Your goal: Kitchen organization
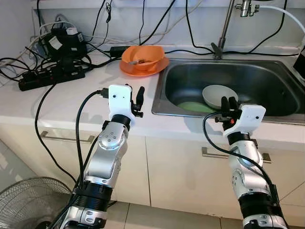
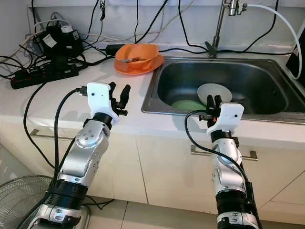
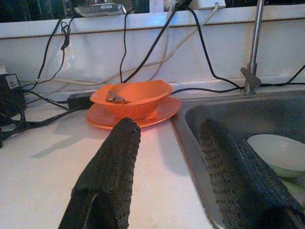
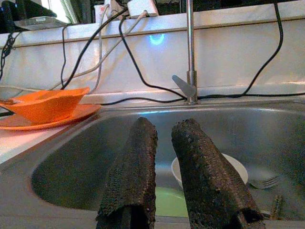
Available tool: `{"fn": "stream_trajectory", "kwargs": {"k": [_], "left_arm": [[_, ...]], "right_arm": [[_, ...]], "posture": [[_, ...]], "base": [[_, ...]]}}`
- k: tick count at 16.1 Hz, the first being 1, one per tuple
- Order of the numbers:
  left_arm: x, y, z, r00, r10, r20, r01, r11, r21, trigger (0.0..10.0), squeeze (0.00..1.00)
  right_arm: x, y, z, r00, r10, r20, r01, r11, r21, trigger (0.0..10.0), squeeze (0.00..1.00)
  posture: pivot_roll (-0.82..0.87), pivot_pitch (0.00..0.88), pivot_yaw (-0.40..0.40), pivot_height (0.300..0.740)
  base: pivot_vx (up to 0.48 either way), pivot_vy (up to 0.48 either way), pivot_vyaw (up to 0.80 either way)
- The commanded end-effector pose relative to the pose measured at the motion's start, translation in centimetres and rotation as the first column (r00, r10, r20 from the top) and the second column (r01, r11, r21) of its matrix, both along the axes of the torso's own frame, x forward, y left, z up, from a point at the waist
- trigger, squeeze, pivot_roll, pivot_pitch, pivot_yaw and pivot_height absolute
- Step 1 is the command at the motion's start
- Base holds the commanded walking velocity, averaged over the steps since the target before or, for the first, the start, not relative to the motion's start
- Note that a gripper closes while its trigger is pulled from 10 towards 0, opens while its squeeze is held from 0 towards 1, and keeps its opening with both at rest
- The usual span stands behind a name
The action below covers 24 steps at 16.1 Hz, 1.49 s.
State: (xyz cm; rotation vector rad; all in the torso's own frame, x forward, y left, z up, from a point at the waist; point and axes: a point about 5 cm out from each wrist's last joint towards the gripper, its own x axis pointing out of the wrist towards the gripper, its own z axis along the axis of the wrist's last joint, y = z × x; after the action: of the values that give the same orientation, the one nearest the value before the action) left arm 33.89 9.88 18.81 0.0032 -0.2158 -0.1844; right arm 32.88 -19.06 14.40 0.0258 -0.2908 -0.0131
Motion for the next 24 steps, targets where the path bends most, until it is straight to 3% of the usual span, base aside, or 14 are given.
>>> {"fn": "stream_trajectory", "kwargs": {"k": [1,3,10,24], "left_arm": [[0.2,0.5,-0.6,0.999,0.044,-0.004,-0.044,0.999,0.019,10.0,0.0],[0.4,0.6,-1.1,0.998,0.056,-0.018,-0.055,0.998,0.035,10.0,0.0],[0.4,0.5,-1.2,0.998,0.057,-0.01,-0.056,0.998,0.027,10.0,0.0],[0.5,-0.3,-1.2,1.0,0.024,-0.007,-0.023,0.999,0.024,10.0,0.0]], "right_arm": [[-0.1,0.9,0.5,1.0,0.023,-0.012,-0.023,0.999,0.028,10.0,0.0],[0.2,1.8,0.3,0.998,0.052,-0.037,-0.05,0.998,0.032,10.0,0.0],[0.2,2.0,0.5,0.997,0.056,-0.056,-0.053,0.997,0.051,10.0,0.0],[0.2,1.0,1.1,0.999,0.024,-0.045,-0.022,0.999,0.044,10.0,0.0]], "posture": [[0.01,0.0,0.066,0.74],[0.01,0.0,0.067,0.74],[0.01,0.0,0.061,0.74],[-0.01,0.0,0.074,0.74]], "base": [[0.0,-0.48,-0.51],[0.0,-0.48,0.0],[0.0,-0.48,0.0],[0.0,-0.48,0.0]]}}
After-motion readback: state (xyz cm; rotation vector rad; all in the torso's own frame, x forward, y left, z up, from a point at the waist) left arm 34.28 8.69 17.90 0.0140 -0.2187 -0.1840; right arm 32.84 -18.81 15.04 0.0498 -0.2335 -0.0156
